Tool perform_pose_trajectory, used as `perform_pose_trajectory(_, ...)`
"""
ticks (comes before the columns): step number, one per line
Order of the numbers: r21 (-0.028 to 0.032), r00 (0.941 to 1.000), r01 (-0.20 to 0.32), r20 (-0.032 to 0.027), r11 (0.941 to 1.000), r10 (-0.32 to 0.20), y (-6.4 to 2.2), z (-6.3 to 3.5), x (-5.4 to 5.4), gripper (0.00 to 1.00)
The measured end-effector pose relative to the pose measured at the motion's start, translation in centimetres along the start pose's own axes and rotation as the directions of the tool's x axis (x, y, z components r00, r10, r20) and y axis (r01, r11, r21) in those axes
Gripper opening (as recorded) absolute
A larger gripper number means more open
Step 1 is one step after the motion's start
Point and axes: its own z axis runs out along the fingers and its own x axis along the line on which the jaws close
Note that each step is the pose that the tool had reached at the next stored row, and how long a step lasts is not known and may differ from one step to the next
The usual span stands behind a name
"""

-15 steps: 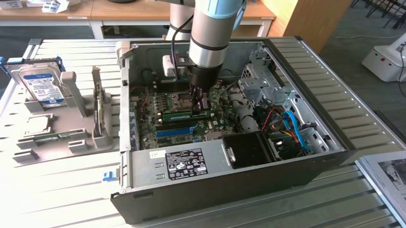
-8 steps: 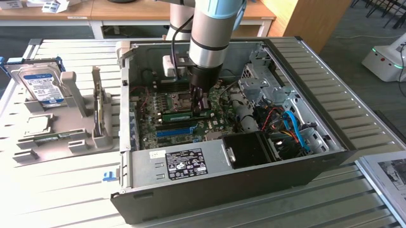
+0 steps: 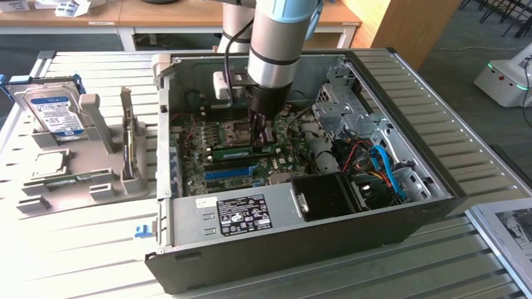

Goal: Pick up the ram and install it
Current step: 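Insert the ram into the slot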

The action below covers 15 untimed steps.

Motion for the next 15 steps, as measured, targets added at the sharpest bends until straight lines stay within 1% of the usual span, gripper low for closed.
perform_pose_trajectory(4,0.0001,1.0,0.0,0.0001,1.0,0.0,0.04,-0.81,0.0,0.25)
perform_pose_trajectory(7,0.0,1.0,0.0,-0.0001,1.0,0.0,0.07,-1.6,0.0,0.25)
perform_pose_trajectory(15,0.0,1.0,0.0,0.0,1.0,0.0,0.16,-4.08,-0.1,0.25)
